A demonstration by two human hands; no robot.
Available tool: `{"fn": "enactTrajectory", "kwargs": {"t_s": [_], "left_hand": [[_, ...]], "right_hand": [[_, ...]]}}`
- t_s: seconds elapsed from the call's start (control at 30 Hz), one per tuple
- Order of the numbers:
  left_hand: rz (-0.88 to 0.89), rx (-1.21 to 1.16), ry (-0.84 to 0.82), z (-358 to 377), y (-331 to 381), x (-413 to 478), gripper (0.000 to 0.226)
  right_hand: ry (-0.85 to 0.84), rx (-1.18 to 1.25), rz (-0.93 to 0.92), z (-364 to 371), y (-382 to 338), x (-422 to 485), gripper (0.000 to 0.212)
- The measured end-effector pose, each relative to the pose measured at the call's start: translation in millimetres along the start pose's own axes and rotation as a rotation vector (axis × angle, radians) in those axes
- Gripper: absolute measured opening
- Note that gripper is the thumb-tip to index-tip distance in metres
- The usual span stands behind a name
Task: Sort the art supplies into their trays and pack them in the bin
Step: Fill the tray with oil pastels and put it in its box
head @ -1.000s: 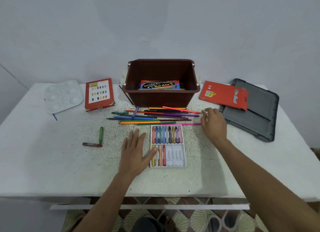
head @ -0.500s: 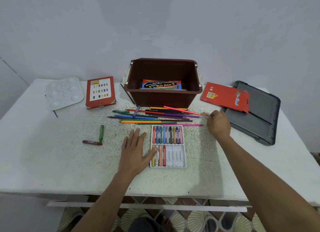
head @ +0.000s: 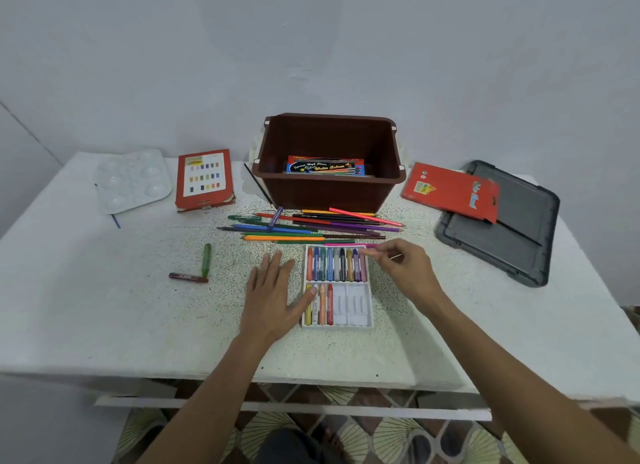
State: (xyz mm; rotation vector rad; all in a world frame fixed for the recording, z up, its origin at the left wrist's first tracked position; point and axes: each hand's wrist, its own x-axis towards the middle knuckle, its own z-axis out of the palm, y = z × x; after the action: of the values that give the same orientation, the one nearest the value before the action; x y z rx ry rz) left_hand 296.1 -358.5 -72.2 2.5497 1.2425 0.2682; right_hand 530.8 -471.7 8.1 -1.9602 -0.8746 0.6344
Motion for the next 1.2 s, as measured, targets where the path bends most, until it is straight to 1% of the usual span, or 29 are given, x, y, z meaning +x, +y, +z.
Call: {"fn": "enactTrajectory", "kwargs": {"t_s": [0.13, 0.27, 0.37, 0.5, 0.7, 0.9, 1.03, 1.1, 1.2], "left_hand": [[0.003, -0.006, -0.008, -0.4, -0.8, -1.2, 0.088], [0.006, -0.007, -0.002, -0.3, -1.2, -0.2, 0.088], [0.009, -0.012, -0.002, -0.8, -0.8, -0.9, 0.089], [0.009, -0.016, -0.007, -1.5, -0.6, -1.2, 0.09], [0.007, -0.011, -0.01, -2.4, -0.2, -1.4, 0.09], [0.008, -0.001, -0.007, -1.0, -1.5, -1.0, 0.09], [0.01, 0.004, -0.006, 0.1, -1.6, -0.4, 0.089], [0.013, 0.003, 0.0, 0.5, -1.7, -0.2, 0.088], [0.014, 0.008, 0.004, 0.5, -2.1, -0.6, 0.088]], "right_hand": [[-0.207, -0.081, -0.012, 6.5, -4.7, -10.1, 0.005], [-0.411, -0.208, -0.081, 10.9, -10.1, -16.2, 0.008], [-0.505, -0.337, -0.152, 16.2, -12.8, -18.3, 0.01], [-0.579, -0.465, -0.235, 25.2, -18.6, -18.8, 0.009], [-0.5, -0.515, -0.353, 42.0, -17.7, -21.9, 0.008], [-0.345, -0.479, -0.448, 48.3, -2.2, -32.5, 0.002], [-0.24, -0.488, -0.548, 50.1, 9.9, -44.5, 0.014], [-0.181, -0.483, -0.597, 51.3, 15.8, -49.8, 0.016], [-0.107, -0.486, -0.623, 52.9, 26.1, -54.5, 0.019]]}}
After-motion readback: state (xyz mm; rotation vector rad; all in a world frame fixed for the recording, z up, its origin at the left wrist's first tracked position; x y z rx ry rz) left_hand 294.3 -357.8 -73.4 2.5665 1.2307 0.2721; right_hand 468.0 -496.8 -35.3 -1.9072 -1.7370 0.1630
